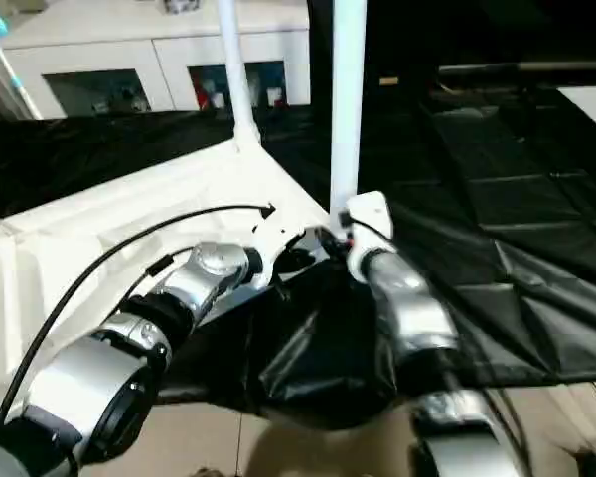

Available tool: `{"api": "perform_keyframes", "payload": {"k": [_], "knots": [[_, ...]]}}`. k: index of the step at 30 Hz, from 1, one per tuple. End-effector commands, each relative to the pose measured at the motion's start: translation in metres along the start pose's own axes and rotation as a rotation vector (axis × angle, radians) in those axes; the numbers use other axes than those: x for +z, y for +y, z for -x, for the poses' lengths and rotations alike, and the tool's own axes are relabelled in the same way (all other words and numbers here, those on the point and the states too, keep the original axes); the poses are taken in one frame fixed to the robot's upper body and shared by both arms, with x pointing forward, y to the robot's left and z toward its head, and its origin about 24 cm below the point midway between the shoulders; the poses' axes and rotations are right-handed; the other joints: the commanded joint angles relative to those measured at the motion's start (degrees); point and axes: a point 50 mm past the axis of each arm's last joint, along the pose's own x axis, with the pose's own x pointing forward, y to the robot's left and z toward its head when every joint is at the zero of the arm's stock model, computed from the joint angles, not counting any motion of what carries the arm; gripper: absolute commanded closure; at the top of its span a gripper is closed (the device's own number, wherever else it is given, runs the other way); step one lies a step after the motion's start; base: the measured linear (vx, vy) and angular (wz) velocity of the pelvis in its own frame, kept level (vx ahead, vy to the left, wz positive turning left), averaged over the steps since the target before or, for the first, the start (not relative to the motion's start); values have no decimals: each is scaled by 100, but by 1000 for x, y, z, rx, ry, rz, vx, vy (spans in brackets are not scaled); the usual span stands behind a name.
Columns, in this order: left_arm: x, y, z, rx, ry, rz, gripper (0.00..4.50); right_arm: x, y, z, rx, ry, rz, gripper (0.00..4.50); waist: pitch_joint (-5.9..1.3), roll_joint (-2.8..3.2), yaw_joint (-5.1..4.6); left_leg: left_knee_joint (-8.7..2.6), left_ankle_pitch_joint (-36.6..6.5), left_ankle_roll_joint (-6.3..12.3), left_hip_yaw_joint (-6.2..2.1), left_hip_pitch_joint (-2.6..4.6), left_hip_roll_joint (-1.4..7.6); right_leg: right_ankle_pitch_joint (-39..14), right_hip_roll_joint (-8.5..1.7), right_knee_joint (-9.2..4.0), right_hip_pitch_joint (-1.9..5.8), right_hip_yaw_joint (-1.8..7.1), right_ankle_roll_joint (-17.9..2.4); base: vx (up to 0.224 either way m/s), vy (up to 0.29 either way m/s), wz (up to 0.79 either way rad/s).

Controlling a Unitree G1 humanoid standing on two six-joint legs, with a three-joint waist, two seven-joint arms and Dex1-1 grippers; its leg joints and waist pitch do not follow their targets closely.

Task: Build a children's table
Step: Rotate leg to tighten

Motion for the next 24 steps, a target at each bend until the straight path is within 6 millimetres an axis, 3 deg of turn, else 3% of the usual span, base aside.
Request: {"api": "perform_keyframes", "payload": {"k": [1,3,4,5,6,7,11,13,17,20,24], "knots": [[5,6,3,18,-23,-27,450,-2,-4,26,184,12,93,78,-423,-134,45,-317,-770,905,-102,75,242,-743,-327,-332,367,163,-1227,0,0,0],[5,6,4,16,-24,-31,450,-4,-11,35,187,24,107,78,-420,-183,48,-314,-823,901,-104,64,243,-875,-335,-349,372,173,-1196,0,0,0],[4,7,4,7,-22,-42,450,-7,-22,46,173,35,114,78,-429,-126,55,-306,-835,870,-105,77,232,-955,-333,-354,357,164,-1220,0,0,0],[3,7,5,0,-19,-52,450,-9,-27,51,169,41,122,78,-416,-178,25,-311,-892,849,-101,54,214,-1099,-321,-383,365,154,-1202,0,0,0],[3,7,5,-8,-18,-64,450,-10,-30,55,165,47,128,78,-417,-132,17,-315,-914,826,-110,55,212,-1162,-323,-385,363,149,-1204,0,0,0],[2,6,6,-19,-19,-74,450,-12,-34,59,159,57,134,78,-411,-168,-9,-316,-977,809,-108,43,204,-1310,-312,-410,369,139,-1169,0,0,0],[-1,4,10,-112,-26,-123,450,-15,-38,75,185,75,120,78,-417,-147,-10,-317,-973,835,-118,58,219,-1363,-308,-428,350,139,-1183,0,0,0],[-1,-3,12,-222,-59,-185,450,-17,-36,81,219,84,121,78,-421,-149,37,-316,-888,930,-122,45,236,-1179,-304,-403,351,138,-1210,0,0,0],[2,-12,16,-396,-127,-193,450,-18,-39,81,173,71,103,78,-419,-131,85,-319,-965,886,-102,75,256,-1227,-319,-402,316,141,-1323,0,0,0],[5,-15,17,-428,-173,-185,450,-16,-36,81,200,53,89,78,-416,-123,183,-330,-1055,787,-85,134,285,-1363,-327,-414,273,167,-1332,0,0,0],[6,-13,16,-376,-183,-209,450,-17,-24,86,298,64,93,78,-414,-125,234,-337,-1028,822,-99,97,292,-1329,-347,-378,304,164,-1255,0,0,0]]}}
